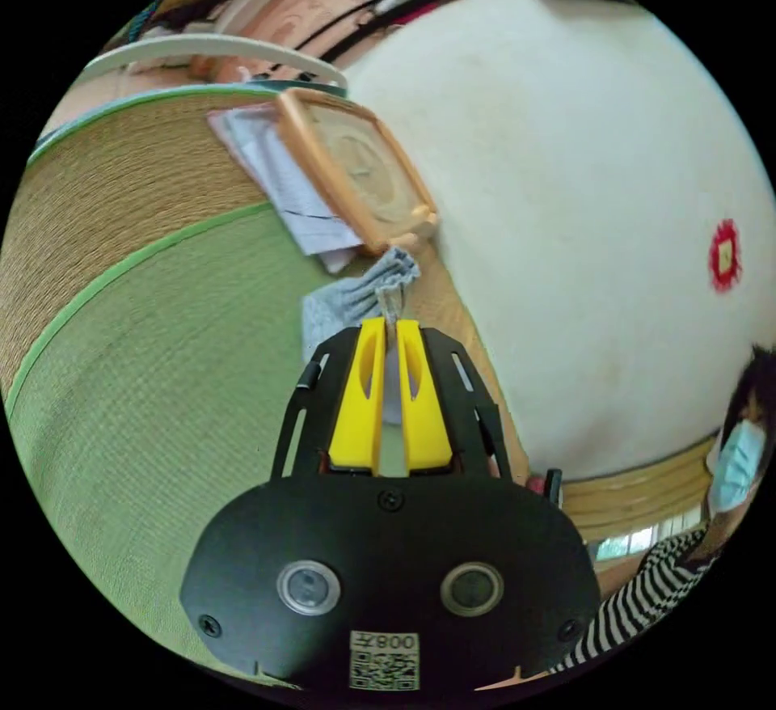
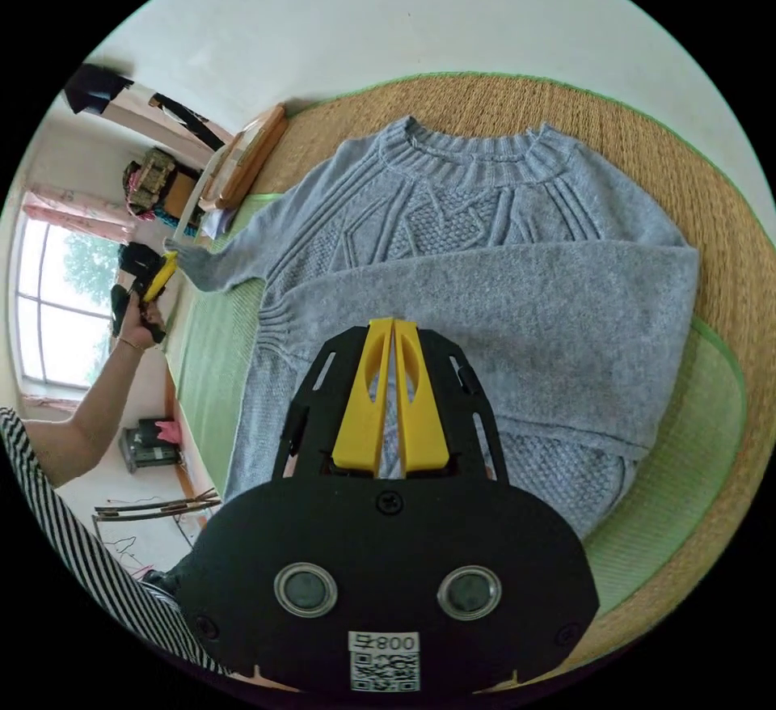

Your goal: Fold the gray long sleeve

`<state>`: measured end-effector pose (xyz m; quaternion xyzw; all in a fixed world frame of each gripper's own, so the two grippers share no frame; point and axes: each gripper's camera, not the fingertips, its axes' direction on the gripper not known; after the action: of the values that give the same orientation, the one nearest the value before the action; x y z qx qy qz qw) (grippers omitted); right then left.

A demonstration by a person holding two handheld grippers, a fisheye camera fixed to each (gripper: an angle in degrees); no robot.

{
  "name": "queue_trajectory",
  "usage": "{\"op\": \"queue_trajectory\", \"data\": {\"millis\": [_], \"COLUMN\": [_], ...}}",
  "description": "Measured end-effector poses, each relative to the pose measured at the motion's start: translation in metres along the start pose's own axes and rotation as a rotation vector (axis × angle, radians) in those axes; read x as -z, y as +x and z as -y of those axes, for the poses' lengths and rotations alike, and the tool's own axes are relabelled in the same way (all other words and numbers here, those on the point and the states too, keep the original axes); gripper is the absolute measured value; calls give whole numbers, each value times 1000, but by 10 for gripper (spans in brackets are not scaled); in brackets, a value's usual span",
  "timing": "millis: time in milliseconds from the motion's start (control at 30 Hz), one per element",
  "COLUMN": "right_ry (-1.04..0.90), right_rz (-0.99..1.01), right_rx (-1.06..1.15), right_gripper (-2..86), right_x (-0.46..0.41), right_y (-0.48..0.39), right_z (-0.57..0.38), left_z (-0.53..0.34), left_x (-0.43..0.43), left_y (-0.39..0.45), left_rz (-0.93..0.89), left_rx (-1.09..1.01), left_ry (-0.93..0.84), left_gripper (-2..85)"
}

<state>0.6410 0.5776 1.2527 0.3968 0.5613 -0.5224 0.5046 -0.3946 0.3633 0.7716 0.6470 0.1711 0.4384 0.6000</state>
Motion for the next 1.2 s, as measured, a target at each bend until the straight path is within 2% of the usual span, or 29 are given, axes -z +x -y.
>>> {"op": "queue_trajectory", "data": {"millis": [200,367,533,700,900,1200], "right_ry": [88,81,63,73,188,210], "right_rz": [409,569,552,506,529,520], "right_rx": [17,29,4,15,-55,-208], "right_gripper": [69,108,117,76,64,63], "right_x": [31,45,58,83,127,141], "right_y": [11,22,40,57,106,170], "right_z": [11,29,31,29,-2,-56], "left_z": [-61,-126,-170,-195,-231,-290], "left_x": [-98,-163,-196,-219,-259,-334], "left_y": [129,193,247,292,349,391], "left_rz": [-145,-133,-42,-3,-88,-144], "left_rx": [-371,-545,-703,-820,-926,-974], "left_ry": [-240,-403,-450,-455,-490,-645], "left_gripper": [26,27,26,27,27,28]}}
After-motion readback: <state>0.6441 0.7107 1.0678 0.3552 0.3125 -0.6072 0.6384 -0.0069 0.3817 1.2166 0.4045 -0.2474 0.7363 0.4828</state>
